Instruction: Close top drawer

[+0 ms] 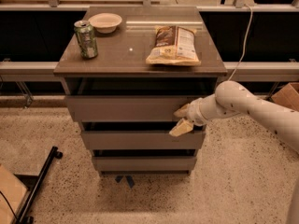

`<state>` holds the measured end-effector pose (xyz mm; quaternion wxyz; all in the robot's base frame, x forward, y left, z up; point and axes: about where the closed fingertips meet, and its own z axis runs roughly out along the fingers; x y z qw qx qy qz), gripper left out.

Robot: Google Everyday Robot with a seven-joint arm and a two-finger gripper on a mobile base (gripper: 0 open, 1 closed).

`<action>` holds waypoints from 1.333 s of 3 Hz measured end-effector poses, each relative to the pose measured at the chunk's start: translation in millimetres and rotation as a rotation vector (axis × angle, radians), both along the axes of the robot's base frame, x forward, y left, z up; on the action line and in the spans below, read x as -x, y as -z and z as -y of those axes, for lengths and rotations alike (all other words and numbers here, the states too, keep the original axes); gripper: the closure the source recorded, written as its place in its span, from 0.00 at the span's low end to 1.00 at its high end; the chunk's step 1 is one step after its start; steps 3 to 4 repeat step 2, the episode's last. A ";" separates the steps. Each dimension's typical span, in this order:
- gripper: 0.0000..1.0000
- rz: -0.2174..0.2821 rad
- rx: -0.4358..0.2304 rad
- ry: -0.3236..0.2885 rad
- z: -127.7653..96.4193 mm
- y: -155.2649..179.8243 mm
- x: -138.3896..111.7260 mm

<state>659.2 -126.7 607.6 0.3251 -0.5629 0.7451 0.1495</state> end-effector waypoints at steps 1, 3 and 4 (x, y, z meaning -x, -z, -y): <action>0.00 -0.001 0.000 -0.001 -0.8 0.6 0.2; 0.00 -0.001 0.000 -0.001 -0.6 0.6 0.7; 0.00 -0.001 0.000 -0.001 -0.6 0.6 0.7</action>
Offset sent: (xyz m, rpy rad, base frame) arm -0.0002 0.0008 -0.0006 0.0003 0.0010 0.0012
